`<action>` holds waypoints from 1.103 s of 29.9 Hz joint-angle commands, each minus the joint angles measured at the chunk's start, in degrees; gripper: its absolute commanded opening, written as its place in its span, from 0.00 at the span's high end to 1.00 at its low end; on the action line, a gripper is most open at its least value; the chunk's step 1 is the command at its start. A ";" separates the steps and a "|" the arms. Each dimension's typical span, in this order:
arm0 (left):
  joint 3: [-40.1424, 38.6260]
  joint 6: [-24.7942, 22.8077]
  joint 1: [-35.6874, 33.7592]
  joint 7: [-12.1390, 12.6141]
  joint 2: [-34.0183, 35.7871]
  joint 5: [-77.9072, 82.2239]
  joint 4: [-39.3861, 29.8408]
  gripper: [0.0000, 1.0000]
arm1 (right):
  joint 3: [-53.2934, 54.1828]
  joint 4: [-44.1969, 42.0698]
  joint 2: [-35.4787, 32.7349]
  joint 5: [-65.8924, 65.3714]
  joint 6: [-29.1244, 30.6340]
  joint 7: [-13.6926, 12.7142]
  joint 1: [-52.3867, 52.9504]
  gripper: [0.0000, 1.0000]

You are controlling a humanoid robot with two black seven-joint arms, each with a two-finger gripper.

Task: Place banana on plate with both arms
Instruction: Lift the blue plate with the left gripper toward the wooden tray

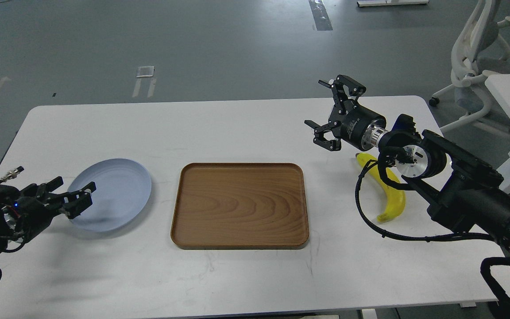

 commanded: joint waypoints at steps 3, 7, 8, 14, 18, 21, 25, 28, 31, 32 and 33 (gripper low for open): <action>0.01 0.32 0.67 -0.09 -1.49 -0.21 2.40 0.24 | 0.00 0.00 -0.58 0.00 0.00 0.00 -0.15 0.00; 0.01 0.32 0.67 -0.09 -1.49 -0.74 2.58 0.24 | 0.00 0.00 -0.67 0.00 0.00 0.00 -0.15 0.00; -0.08 0.32 0.67 -0.09 -1.49 -0.91 2.58 0.24 | 0.00 0.00 -0.67 0.00 0.00 0.00 -0.15 0.00; -0.08 0.32 0.67 -0.09 -1.49 -1.27 2.58 0.24 | 0.00 0.00 -0.76 0.00 0.00 0.00 -0.15 0.00; -0.08 0.32 0.76 -0.18 -1.40 -1.27 2.66 0.24 | -0.09 0.00 -1.11 0.00 0.00 0.00 -0.24 0.00; -0.08 0.32 0.76 -0.53 -1.58 -1.35 3.45 0.24 | -0.09 0.08 -1.11 0.00 0.00 0.00 -0.24 0.00; -0.08 0.23 1.90 -0.45 -2.28 -2.05 5.73 0.24 | -0.09 0.00 -1.11 0.00 0.00 0.00 -0.24 0.00; -0.08 0.23 2.25 -0.62 -2.98 -2.41 7.84 0.24 | -0.09 0.00 -1.11 0.00 0.00 0.00 -0.24 0.00; -0.08 0.23 2.25 -1.41 -3.07 -2.41 7.94 0.24 | -0.09 0.00 -1.11 0.00 0.00 0.00 -0.50 0.00; -0.08 0.23 2.25 -1.59 -3.07 -2.41 7.94 0.25 | -0.09 0.00 -1.11 0.00 0.00 0.00 -0.59 0.00; -0.08 0.23 2.25 -1.76 -3.07 -2.41 7.94 0.33 | -0.09 0.00 -1.11 0.00 0.00 0.00 -0.59 0.00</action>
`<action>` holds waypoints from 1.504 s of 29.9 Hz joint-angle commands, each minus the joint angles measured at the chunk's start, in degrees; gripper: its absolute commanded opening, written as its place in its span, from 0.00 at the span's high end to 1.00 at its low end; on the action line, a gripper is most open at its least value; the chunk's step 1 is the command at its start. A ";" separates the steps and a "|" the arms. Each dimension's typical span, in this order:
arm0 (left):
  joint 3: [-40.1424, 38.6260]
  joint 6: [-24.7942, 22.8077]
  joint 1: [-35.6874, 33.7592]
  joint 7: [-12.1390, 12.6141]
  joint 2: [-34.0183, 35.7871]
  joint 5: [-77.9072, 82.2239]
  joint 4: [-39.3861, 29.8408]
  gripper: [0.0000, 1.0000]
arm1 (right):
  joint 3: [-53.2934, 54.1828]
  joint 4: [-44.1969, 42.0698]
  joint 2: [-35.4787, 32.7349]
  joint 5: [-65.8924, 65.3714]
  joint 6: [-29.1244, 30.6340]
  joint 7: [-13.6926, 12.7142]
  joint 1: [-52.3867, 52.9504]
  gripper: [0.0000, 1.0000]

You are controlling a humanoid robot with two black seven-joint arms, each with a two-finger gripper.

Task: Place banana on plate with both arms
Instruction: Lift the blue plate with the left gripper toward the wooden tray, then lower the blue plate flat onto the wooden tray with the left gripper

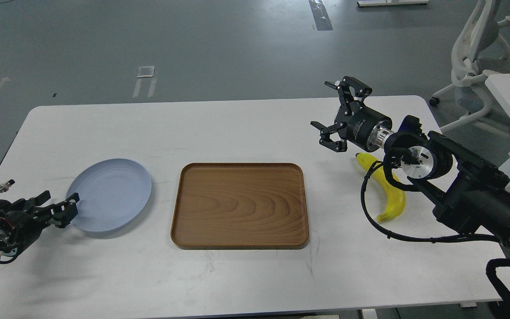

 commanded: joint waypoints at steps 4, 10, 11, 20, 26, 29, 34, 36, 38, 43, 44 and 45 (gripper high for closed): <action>0.01 -0.03 0.02 -1.24 -0.14 -0.03 0.17 0.61 | 0.01 -0.01 0.01 0.00 0.00 0.00 -0.33 0.00; 0.01 0.06 -0.06 -1.76 -0.93 -0.12 0.09 0.99 | 0.01 -0.01 0.01 -0.09 0.00 0.00 -0.59 0.00; 0.01 0.06 0.02 -2.20 -0.93 -0.20 0.09 1.00 | 0.01 -0.01 -0.08 -0.09 0.00 0.00 -0.68 0.00; -0.08 0.24 -0.77 -2.82 -0.93 -0.64 -0.09 1.00 | 0.01 -0.01 -0.08 -0.09 0.00 0.00 -1.03 0.00; -0.08 -0.20 -2.87 -5.68 -0.49 -5.92 -2.55 1.00 | 0.18 0.17 -0.08 -0.09 0.00 0.00 -0.86 0.00; -0.08 -0.73 -5.42 -5.68 -0.05 -6.00 -6.75 1.00 | 0.88 0.08 -0.08 0.00 -0.09 0.00 -0.07 0.00; -0.08 -3.44 -12.53 -5.68 1.36 -6.36 -20.28 1.00 | 3.43 -0.09 -0.69 0.09 -0.26 0.00 1.60 0.00; -0.08 -5.29 -15.16 -4.94 0.66 -6.27 -21.35 1.00 | 4.39 -0.10 -0.87 0.18 -0.61 -0.09 2.48 0.00; 0.01 -7.84 -17.02 -4.23 -2.06 -6.09 -21.10 1.00 | 5.10 -0.18 -1.39 0.27 -0.79 -0.09 3.09 0.00; 2.81 -12.41 -19.39 -2.92 -11.20 -5.39 -18.12 1.00 | 6.94 -0.80 -3.33 0.79 -1.23 -0.18 4.24 0.00; 3.69 -12.59 -19.84 -2.65 -12.35 -5.39 -17.24 1.00 | 7.21 -0.97 -3.59 0.88 -1.49 -0.18 4.33 0.00; 5.44 -12.86 -20.71 -2.30 -14.71 -5.39 -15.31 1.00 | 7.73 -1.15 -4.20 0.97 -1.84 -0.18 4.50 0.00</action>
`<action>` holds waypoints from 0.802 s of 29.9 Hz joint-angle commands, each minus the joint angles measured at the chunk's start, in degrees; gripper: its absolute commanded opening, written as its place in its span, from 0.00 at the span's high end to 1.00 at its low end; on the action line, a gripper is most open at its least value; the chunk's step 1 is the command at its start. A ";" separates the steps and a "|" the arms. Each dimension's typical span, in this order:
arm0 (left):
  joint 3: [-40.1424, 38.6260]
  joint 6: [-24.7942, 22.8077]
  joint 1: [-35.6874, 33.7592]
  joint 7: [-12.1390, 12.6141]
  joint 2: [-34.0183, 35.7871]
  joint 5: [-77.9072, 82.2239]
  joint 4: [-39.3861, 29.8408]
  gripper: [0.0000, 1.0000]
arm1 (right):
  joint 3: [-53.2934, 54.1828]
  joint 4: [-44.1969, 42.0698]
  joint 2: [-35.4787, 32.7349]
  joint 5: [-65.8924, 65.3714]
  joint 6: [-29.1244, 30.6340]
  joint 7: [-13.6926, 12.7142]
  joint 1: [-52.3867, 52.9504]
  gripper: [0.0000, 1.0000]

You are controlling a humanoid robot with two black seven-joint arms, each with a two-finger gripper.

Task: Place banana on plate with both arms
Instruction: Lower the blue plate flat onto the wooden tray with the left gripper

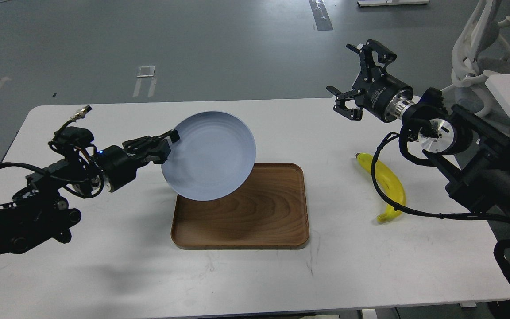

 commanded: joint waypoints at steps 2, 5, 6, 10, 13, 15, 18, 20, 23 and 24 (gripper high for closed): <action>5.35 -1.12 -2.76 1.00 -7.64 0.03 5.39 1.00 | 1.39 -0.51 -1.74 0.33 -0.78 -0.01 0.43 0.00; 9.57 -1.12 -4.34 1.00 -13.01 0.03 10.93 1.00 | 1.48 -0.43 -2.80 0.42 -0.78 -0.01 0.26 0.00; 10.37 -1.12 -4.35 1.00 -14.42 0.03 12.60 1.00 | 1.57 -0.42 -3.15 0.42 -0.78 -0.01 0.26 0.00; 11.96 -1.12 -4.08 0.91 -16.11 0.03 13.76 1.00 | 1.74 -0.42 -3.68 0.51 -0.78 -0.01 -0.01 0.00; 13.71 -0.95 -3.56 1.00 -16.20 -0.05 13.85 1.00 | 1.83 -0.42 -3.86 0.51 -0.78 -0.01 -0.09 0.00; 14.07 -0.86 -3.47 1.00 -16.20 -0.06 14.03 1.00 | 2.01 -0.42 -3.86 0.42 -0.78 -0.01 -0.10 0.00; 14.07 -0.77 -3.38 1.00 -16.37 -0.06 15.25 1.00 | 2.18 -0.42 -3.68 0.42 -0.87 0.07 -0.10 0.00; 14.07 -0.77 -3.38 1.00 -16.20 -0.06 15.87 1.00 | 2.18 -0.42 -3.51 0.42 -0.95 -0.01 -0.10 0.00; 14.07 -0.69 -3.38 0.82 -16.20 -0.06 15.87 1.00 | 2.18 -0.42 -3.51 0.42 -0.95 -0.01 -0.10 0.00; 14.07 -0.69 -3.38 0.82 -16.20 -0.06 15.87 1.00 | 2.18 -0.42 -3.59 0.42 -0.95 -0.01 -0.10 0.00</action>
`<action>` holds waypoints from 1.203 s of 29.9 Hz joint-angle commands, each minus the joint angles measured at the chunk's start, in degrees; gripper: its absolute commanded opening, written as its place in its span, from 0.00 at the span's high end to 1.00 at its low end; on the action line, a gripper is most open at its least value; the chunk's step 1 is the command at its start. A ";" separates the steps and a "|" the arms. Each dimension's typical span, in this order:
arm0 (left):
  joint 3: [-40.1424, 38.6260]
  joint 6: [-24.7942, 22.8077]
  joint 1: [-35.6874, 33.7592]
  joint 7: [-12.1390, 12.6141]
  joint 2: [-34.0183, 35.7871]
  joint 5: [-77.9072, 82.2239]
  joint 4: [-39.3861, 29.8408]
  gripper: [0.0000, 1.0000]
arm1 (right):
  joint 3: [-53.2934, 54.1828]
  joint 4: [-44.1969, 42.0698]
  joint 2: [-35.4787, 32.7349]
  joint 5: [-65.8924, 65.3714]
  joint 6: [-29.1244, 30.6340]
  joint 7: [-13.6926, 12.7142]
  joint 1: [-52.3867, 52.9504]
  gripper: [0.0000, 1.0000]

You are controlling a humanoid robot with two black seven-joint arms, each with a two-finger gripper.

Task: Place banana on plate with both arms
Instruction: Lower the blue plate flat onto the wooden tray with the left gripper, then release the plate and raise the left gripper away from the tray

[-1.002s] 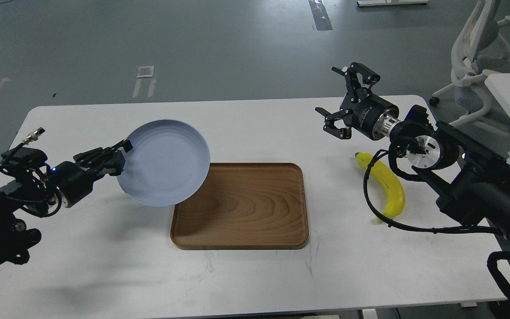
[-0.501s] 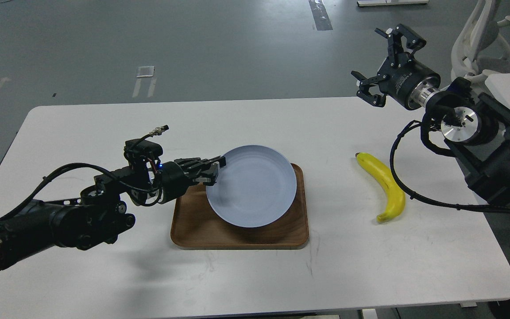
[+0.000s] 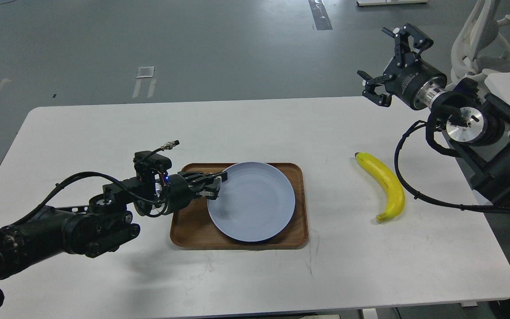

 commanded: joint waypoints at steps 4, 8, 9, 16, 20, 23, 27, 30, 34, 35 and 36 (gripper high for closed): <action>0.00 0.06 -0.17 -0.23 0.40 0.00 -0.02 1.00 | 0.01 -0.01 -0.23 0.08 -0.01 0.00 -0.08 0.00; 0.00 0.06 -0.26 -0.23 0.66 0.00 -0.37 0.98 | 0.01 0.08 -0.23 -0.01 -0.01 0.09 -0.08 0.00; -0.09 0.06 -0.26 -0.15 0.75 0.00 -0.55 0.92 | 0.01 0.08 -0.23 -0.01 -0.01 0.09 -0.08 0.00; -0.88 -0.03 -0.79 -0.23 1.19 -0.96 -1.16 0.15 | -0.43 0.08 -0.32 -0.01 -0.01 0.09 -0.08 0.00; -1.75 0.41 -1.23 -0.59 1.01 -4.73 -1.34 0.03 | -0.87 0.16 -0.32 -0.01 0.08 0.09 -0.08 0.00; -4.56 -0.03 -3.24 -0.58 0.75 -13.68 -1.34 0.02 | -1.40 0.34 -0.32 -0.18 0.43 0.09 -0.17 0.00; -12.10 -1.87 -8.42 -0.50 0.66 -34.99 -2.57 0.02 | -5.95 0.60 -0.58 -1.32 0.69 0.18 0.27 0.00; -19.48 -7.64 -10.54 0.20 0.84 -50.28 -2.22 0.02 | -8.95 0.69 -1.63 -3.59 0.69 0.26 0.71 0.00; -26.88 -18.13 -10.37 3.28 1.80 -64.40 -1.43 0.02 | -12.64 2.01 -4.18 -17.38 1.04 0.53 1.24 0.00; -27.94 -19.18 -10.11 4.24 2.06 -65.64 -1.34 0.02 | -13.70 2.53 -4.44 -20.71 0.96 0.62 1.33 0.00; -29.95 -20.58 -9.67 6.08 2.42 -67.56 -1.08 0.02 | -15.79 3.84 -5.32 -28.32 1.04 1.23 1.33 0.00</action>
